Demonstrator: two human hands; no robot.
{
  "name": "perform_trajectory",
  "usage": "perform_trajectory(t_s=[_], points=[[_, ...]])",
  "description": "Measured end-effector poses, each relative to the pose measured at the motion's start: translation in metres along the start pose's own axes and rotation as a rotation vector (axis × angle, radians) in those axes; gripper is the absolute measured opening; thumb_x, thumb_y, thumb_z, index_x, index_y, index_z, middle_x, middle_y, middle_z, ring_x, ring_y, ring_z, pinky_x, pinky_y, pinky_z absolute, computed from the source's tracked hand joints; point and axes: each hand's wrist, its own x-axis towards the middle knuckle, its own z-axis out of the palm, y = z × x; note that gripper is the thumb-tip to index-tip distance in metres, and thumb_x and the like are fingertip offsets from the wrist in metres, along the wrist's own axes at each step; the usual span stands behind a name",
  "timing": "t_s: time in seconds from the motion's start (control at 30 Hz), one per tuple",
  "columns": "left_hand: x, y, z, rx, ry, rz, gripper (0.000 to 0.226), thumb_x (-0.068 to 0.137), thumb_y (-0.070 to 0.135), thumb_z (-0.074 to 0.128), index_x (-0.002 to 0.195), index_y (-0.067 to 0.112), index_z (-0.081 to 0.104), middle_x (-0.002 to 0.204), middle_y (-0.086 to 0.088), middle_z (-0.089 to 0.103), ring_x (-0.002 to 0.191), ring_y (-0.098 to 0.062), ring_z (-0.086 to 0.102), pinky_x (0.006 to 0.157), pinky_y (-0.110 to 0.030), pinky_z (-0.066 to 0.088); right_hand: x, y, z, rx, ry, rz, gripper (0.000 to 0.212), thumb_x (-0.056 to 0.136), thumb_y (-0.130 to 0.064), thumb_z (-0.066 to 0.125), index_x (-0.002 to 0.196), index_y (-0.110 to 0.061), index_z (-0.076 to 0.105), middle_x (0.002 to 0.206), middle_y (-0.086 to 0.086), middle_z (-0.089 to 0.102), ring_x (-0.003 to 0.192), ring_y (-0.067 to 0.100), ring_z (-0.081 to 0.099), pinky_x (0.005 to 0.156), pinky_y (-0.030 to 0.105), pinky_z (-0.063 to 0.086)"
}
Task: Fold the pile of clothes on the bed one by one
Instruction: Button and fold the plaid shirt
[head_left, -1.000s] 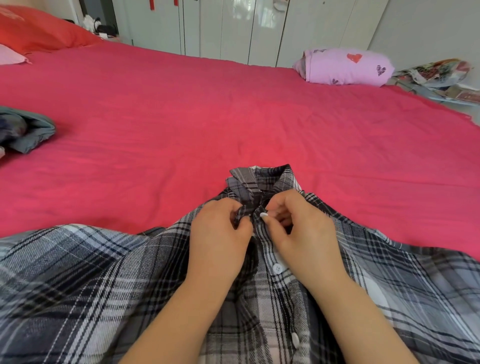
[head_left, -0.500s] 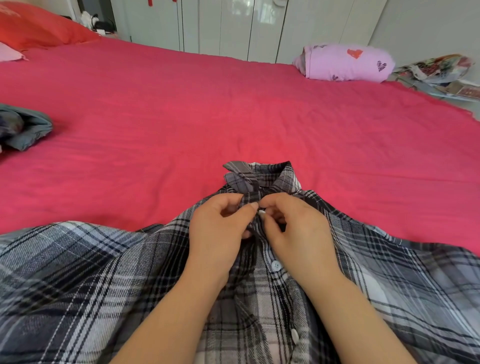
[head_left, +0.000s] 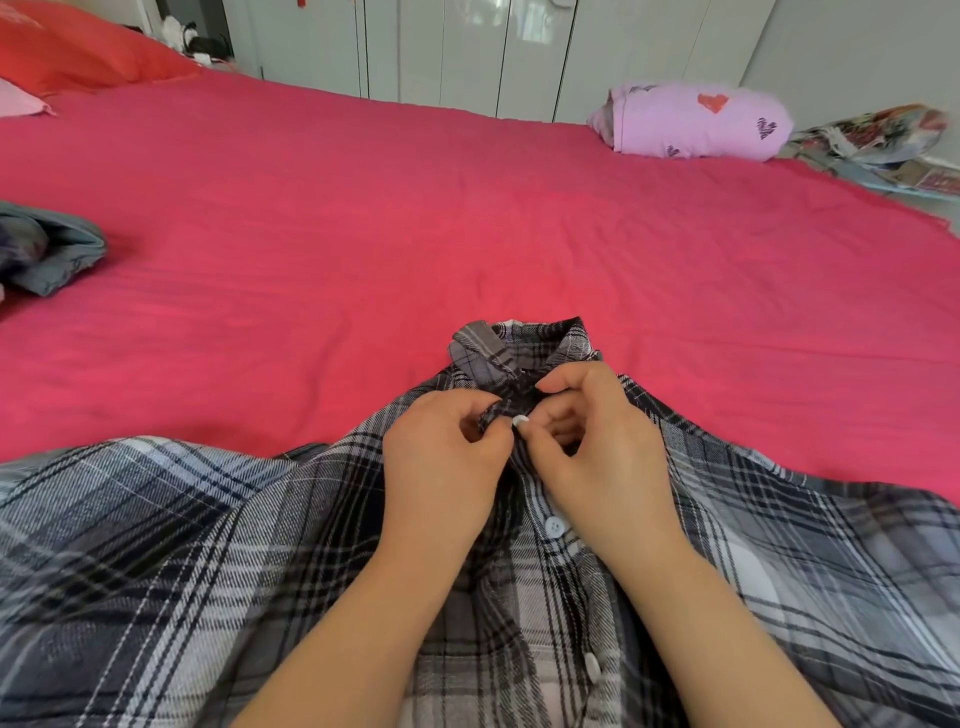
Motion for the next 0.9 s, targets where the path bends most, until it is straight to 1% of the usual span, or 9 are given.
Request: perform_trajectory(t_s=[0.13,0.23,0.27,0.33,0.43,0.53,0.7,0.8,0.9], points=[[0.0001,0.0003,-0.0016,-0.021,-0.03,0.025,0.008,0.082,0.02,0.064,0.08,0.021,0.072,0.061,0.013,0.057,0.064,-0.005,0.054,0.057,-0.01,0.033,0.0004,0.0019,-0.0007,-0.011,0.009,-0.038,0.036,0.081,-0.008,0.067,0.097,-0.03,0.043,0.074,-0.014,0.061,0.083,-0.002,0.056,0.069,0.003,0.04],[-0.0012,0.0027,-0.0023,-0.049,-0.095,0.036,0.009,0.082,0.021,0.066,0.082,0.025,0.074,0.069,0.015,0.064,0.069,-0.001,0.057,0.061,-0.007,0.038,0.0002,0.0047,-0.0009,-0.051,0.039,-0.068,0.037,0.08,-0.008,0.068,0.096,-0.03,0.042,0.074,-0.016,0.06,0.084,-0.002,0.055,0.068,0.004,0.04],[-0.0015,0.0036,-0.0026,-0.088,-0.117,0.025,0.009,0.082,0.022,0.066,0.084,0.026,0.074,0.073,0.015,0.066,0.071,0.0,0.06,0.064,-0.006,0.04,0.0006,0.0055,-0.0011,-0.057,0.05,-0.067,0.038,0.08,-0.008,0.068,0.096,-0.03,0.042,0.074,-0.017,0.06,0.084,-0.003,0.055,0.068,0.004,0.04],[-0.0012,0.005,-0.0045,-0.208,-0.164,-0.032,0.01,0.084,0.023,0.065,0.084,0.03,0.072,0.074,0.011,0.069,0.07,-0.001,0.064,0.069,-0.009,0.047,0.0016,0.0067,-0.002,-0.053,0.075,-0.06,0.038,0.08,-0.006,0.068,0.095,-0.031,0.042,0.073,-0.018,0.059,0.084,-0.004,0.056,0.068,0.003,0.04],[-0.0004,0.0055,-0.0068,-0.343,-0.221,-0.109,0.021,0.089,0.014,0.058,0.082,0.031,0.067,0.069,0.008,0.069,0.064,0.001,0.066,0.063,-0.006,0.048,0.0019,0.0061,-0.0035,-0.016,0.087,-0.041,0.043,0.08,-0.006,0.069,0.088,-0.038,0.041,0.074,-0.018,0.06,0.084,-0.007,0.057,0.069,0.001,0.04],[0.0001,0.0036,-0.0062,-0.348,-0.173,-0.106,0.031,0.086,0.006,0.062,0.073,0.034,0.063,0.061,0.011,0.066,0.058,0.002,0.064,0.06,-0.006,0.047,0.0016,0.0039,-0.0035,0.019,0.069,-0.026,0.046,0.079,-0.005,0.069,0.083,-0.041,0.041,0.074,-0.017,0.061,0.082,-0.008,0.057,0.069,0.002,0.04],[0.0009,0.0014,-0.0048,-0.413,-0.143,-0.128,0.017,0.08,0.007,0.069,0.072,0.023,0.068,0.064,0.004,0.068,0.059,-0.004,0.065,0.06,-0.014,0.053,0.0008,0.0037,-0.0034,0.029,0.02,-0.041,0.035,0.08,0.003,0.064,0.091,-0.027,0.049,0.073,-0.015,0.06,0.083,-0.008,0.056,0.069,0.0,0.038],[0.0006,0.0026,-0.0043,-0.457,-0.141,-0.173,0.017,0.081,0.007,0.069,0.07,0.021,0.067,0.064,0.003,0.067,0.058,-0.006,0.065,0.059,-0.016,0.054,0.0,0.0012,-0.0039,0.018,0.016,-0.051,0.037,0.08,0.005,0.062,0.09,-0.028,0.048,0.072,-0.017,0.058,0.083,-0.008,0.055,0.068,0.0,0.037],[-0.0001,0.0027,-0.0025,-0.333,-0.101,-0.086,0.021,0.081,0.012,0.068,0.068,0.028,0.065,0.063,0.005,0.067,0.06,-0.007,0.066,0.064,-0.024,0.055,0.0005,-0.0012,-0.0053,0.056,0.005,-0.017,0.042,0.079,0.005,0.062,0.084,-0.034,0.046,0.071,-0.015,0.058,0.08,-0.006,0.056,0.067,0.002,0.039]])
